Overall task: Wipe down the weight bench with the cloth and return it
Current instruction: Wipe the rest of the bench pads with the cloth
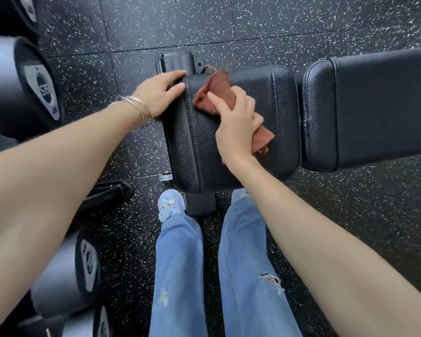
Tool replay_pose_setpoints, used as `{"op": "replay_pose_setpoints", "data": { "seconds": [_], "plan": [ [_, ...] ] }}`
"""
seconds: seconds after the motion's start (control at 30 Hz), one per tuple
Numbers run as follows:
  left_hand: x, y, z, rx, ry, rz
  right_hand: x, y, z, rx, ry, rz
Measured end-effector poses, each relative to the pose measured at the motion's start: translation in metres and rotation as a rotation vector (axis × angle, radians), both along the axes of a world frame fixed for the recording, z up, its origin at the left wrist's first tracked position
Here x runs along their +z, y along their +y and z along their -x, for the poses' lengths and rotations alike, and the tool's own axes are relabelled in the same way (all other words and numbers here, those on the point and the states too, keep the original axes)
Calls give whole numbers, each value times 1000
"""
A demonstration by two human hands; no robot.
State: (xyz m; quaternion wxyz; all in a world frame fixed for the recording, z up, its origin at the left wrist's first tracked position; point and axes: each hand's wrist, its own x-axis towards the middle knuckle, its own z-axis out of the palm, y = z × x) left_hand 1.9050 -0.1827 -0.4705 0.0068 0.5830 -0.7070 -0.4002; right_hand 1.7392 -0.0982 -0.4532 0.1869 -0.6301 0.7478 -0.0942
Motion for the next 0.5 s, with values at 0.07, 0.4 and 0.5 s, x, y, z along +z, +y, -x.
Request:
{"op": "replay_pose_setpoints", "data": {
  "seconds": [0.07, 0.4, 0.5],
  "plan": [
    [4, 1, 2, -9, -22, -7, 6, 49, -2, 190, -8, -12],
    [-4, 2, 0, -40, -72, 14, 5, 1, -2, 251, 3, -60],
    [-5, 4, 2, -25, -53, 14, 7, 16, -20, 163, -3, -66]
  ]
}}
